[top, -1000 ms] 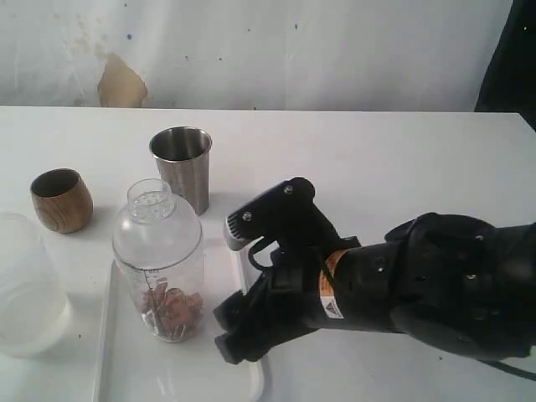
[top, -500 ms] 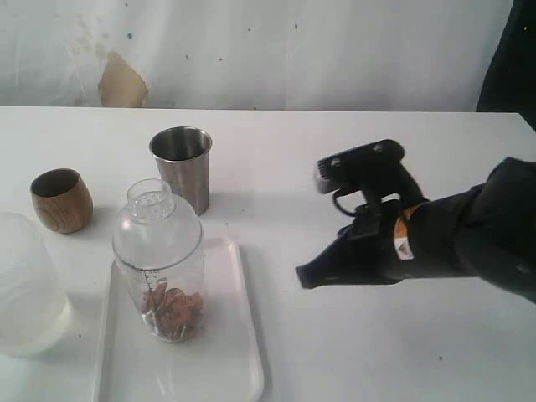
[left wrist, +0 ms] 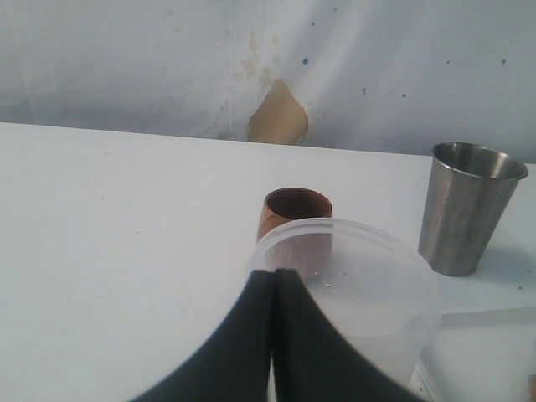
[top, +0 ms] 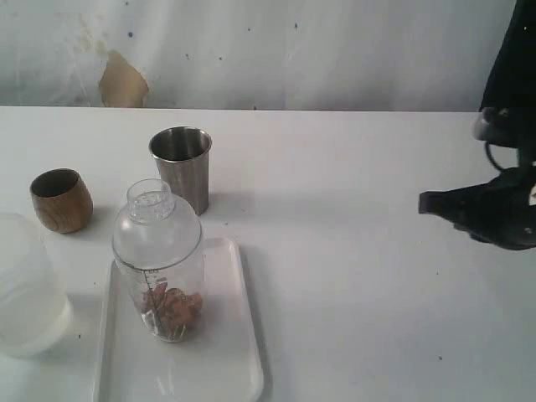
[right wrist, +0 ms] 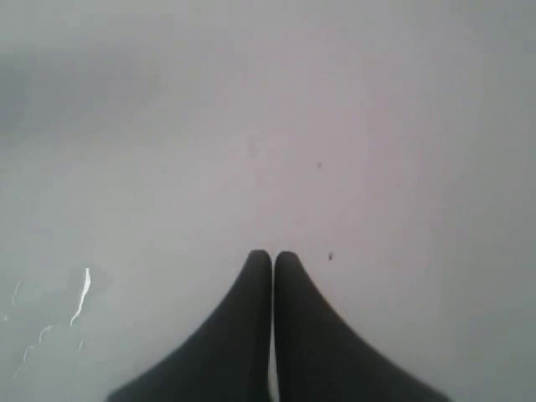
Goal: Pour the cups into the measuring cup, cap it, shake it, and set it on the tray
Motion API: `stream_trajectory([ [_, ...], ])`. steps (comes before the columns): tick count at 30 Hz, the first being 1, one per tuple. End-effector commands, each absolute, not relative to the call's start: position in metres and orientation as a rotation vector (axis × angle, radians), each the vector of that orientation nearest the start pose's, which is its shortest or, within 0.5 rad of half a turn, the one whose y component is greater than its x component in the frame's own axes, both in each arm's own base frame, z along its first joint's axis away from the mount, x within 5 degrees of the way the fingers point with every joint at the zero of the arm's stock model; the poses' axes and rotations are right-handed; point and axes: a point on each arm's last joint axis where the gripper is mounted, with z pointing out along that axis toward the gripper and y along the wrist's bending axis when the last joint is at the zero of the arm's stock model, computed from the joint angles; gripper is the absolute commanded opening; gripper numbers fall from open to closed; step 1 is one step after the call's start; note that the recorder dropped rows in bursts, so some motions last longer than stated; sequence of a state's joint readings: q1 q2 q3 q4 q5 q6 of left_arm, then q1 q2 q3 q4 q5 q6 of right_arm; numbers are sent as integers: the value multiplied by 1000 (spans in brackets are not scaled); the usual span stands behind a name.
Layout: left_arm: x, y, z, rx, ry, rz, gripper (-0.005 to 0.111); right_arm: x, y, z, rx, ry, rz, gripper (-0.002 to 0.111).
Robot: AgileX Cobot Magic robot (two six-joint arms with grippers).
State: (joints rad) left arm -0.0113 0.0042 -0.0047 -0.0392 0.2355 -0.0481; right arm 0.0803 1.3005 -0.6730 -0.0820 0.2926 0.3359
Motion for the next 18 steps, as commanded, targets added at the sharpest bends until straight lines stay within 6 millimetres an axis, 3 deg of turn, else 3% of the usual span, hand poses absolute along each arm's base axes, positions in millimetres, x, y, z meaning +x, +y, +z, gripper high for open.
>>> stream_trajectory([
  [1, 55, -2, 192, -48, 1717, -76, 0, 228, -3, 247, 294, 2250, 109, 0],
  [7, 55, -2, 192, -48, 1717, -76, 0, 161, -3, 278, 243, 1794, 168, 0],
  [12, 55, -2, 192, -48, 1717, -76, 0, 101, -2, 276, 208, 1589, 175, 0],
  [18, 55, -2, 192, -48, 1717, -76, 0, 66, -1, 272, 193, 1455, 181, 0],
])
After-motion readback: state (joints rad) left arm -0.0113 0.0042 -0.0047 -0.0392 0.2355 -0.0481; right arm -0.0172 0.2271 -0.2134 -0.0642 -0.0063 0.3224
